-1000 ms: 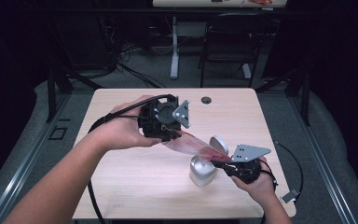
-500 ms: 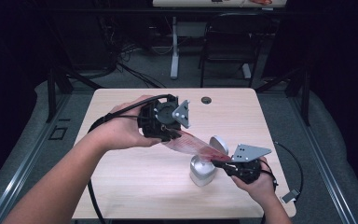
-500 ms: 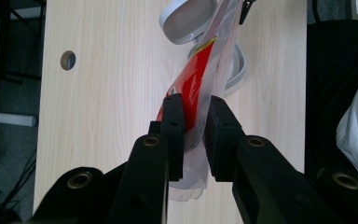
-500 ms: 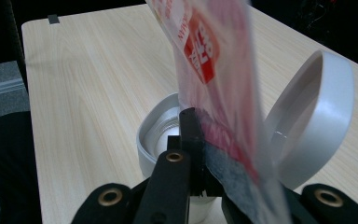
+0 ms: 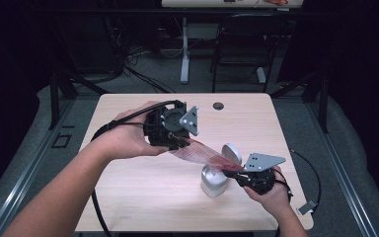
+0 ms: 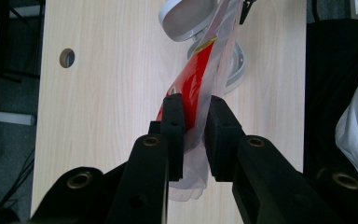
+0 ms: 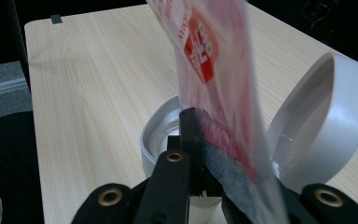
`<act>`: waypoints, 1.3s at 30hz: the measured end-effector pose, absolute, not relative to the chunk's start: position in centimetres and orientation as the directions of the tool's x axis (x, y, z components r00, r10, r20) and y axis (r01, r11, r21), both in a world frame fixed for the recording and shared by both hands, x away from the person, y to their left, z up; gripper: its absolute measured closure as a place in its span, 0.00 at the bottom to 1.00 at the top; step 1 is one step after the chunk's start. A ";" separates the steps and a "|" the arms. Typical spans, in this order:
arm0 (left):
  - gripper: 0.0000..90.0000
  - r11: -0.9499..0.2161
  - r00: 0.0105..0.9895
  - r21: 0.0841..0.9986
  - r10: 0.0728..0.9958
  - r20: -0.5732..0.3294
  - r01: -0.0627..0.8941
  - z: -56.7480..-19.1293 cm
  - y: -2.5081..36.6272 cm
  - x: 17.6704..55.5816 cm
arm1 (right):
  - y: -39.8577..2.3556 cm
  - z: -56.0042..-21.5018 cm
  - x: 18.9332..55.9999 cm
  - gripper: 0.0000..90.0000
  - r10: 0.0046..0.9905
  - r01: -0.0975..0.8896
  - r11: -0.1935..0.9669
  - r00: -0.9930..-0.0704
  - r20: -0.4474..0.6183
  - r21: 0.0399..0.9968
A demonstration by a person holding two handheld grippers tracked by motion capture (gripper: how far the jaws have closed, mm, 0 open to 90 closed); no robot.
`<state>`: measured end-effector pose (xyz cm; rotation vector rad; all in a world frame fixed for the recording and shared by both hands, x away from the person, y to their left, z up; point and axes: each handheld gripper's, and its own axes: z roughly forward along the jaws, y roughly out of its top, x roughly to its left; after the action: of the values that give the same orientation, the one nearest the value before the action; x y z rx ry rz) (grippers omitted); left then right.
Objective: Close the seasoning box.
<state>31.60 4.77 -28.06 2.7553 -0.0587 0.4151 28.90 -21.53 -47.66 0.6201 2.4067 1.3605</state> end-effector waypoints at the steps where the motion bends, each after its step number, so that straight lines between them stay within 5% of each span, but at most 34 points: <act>1: 0.88 -0.937 0.957 0.338 0.011 0.291 -0.092 -28.1 4.8 31.6 | -21.5 -47.7 28.9 1.00 0.508 0.217 0.457 -0.859 -0.053 0.863; 39: 0.87 -0.894 0.968 0.447 0.096 0.231 -0.017 -30.9 9.2 32.4 | -20.5 -47.3 28.9 1.00 0.499 0.196 0.469 -0.863 -0.075 0.861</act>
<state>32.36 9.22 -30.91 2.6574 0.0563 0.3422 28.87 -20.53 -47.30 0.5895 2.4051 1.3489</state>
